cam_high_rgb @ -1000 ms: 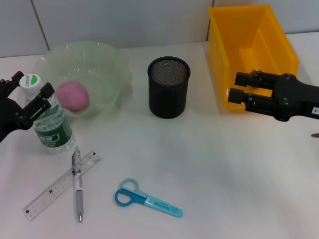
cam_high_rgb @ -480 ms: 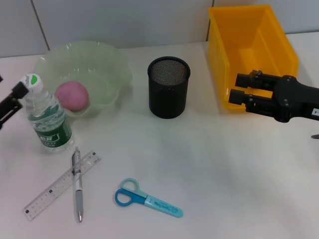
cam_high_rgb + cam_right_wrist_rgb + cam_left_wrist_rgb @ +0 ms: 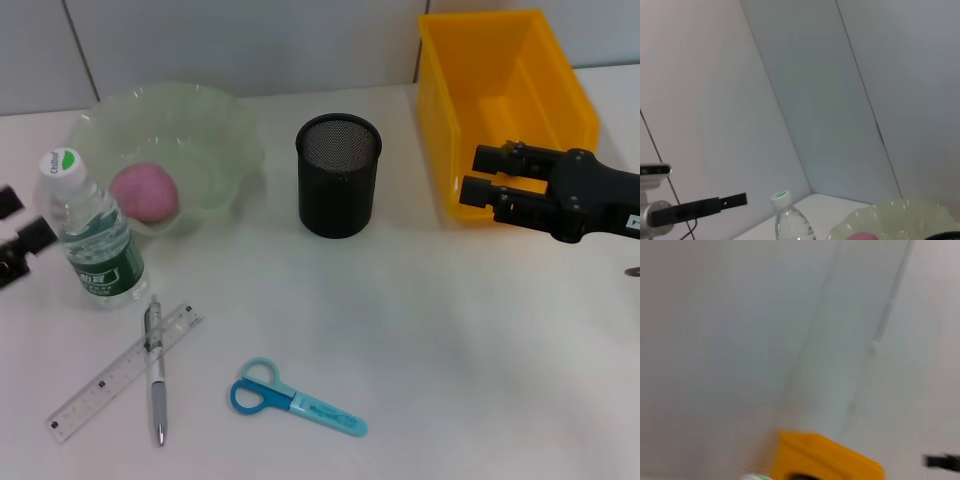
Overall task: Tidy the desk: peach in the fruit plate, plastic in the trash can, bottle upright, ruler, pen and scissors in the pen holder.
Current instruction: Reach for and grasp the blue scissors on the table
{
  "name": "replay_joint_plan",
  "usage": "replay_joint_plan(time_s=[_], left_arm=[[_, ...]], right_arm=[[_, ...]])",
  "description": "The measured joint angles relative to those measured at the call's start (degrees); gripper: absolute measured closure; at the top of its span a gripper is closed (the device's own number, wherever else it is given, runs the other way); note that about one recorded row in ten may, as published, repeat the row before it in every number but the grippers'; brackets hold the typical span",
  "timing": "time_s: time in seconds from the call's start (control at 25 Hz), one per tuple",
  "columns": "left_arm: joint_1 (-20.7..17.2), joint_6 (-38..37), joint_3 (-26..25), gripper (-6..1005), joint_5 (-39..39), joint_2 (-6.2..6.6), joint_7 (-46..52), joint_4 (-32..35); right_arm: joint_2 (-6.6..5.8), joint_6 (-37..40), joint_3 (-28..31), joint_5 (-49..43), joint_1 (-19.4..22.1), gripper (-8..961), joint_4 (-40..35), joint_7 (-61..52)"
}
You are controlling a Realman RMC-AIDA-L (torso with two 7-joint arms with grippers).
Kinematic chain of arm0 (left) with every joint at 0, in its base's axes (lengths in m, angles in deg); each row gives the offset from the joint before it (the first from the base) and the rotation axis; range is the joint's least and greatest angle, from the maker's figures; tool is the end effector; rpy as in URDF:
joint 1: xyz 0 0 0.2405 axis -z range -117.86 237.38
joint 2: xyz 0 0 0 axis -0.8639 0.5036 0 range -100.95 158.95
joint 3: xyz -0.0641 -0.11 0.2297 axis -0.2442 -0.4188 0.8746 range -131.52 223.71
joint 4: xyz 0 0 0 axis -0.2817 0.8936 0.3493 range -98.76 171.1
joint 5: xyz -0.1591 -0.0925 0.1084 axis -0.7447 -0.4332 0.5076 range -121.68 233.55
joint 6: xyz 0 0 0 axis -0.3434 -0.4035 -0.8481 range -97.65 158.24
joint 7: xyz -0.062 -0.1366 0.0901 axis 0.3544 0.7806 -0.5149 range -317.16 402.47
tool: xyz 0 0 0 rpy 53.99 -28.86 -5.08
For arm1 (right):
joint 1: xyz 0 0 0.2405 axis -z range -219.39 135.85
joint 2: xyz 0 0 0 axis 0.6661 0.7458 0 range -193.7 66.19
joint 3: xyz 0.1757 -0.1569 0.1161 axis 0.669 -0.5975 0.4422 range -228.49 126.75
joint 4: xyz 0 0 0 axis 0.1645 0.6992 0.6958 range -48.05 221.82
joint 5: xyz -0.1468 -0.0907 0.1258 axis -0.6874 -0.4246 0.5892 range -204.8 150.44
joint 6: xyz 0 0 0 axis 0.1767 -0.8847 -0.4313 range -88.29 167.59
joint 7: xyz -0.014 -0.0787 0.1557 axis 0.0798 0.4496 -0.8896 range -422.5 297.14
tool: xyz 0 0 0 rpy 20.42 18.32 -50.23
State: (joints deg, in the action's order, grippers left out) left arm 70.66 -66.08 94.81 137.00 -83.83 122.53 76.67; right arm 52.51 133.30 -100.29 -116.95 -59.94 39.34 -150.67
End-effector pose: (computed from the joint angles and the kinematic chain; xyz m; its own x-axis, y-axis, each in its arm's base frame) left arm -0.3008 0.2856 0.0583 0.5511 0.2553 0.7944 0.6134 -0.7694 -0.1782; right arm 0.2540 0.3227 0.0325 0.6213 -0.3105 -0.7195 -0.5461 -0.8300 -0.1134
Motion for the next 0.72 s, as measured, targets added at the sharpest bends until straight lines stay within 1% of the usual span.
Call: replay_joint_plan(time_s=[0.12,0.16,0.28,0.4,0.44,0.52,0.72], left_arm=[[0.82,-2.41,0.06,236,4.20,0.00,5.25,3.35],[0.82,-2.41,0.06,236,4.20,0.00,5.25,3.35],[3.25,-6.18,0.16,236,9.77,0.00,12.03,6.40],[3.71,-6.76,0.13,236,10.58,0.00,12.80,6.65],[5.61,-8.80,-0.01,236,13.65,-0.02,15.41,7.12],[6.53,-9.54,-0.01,237,15.20,-0.21,16.84,7.40],[7.35,-9.74,0.10,237,16.93,-0.68,17.59,7.88]], right_arm=[[0.00,0.09,-0.03,-0.94,0.05,347,0.00,0.00],[0.00,0.17,-0.15,-1.42,0.04,347,0.00,-0.03],[0.00,0.57,-0.27,-2.87,-0.07,347,0.00,-0.23],[0.02,0.89,-0.06,-3.47,-0.12,347,0.00,-0.29],[0.02,1.09,0.01,-3.53,-0.11,347,0.00,-0.33],[0.00,1.66,0.04,-3.75,-0.06,347,-0.01,-0.38],[-0.29,4.68,0.13,-6.99,-0.64,346,-0.84,-2.64]])
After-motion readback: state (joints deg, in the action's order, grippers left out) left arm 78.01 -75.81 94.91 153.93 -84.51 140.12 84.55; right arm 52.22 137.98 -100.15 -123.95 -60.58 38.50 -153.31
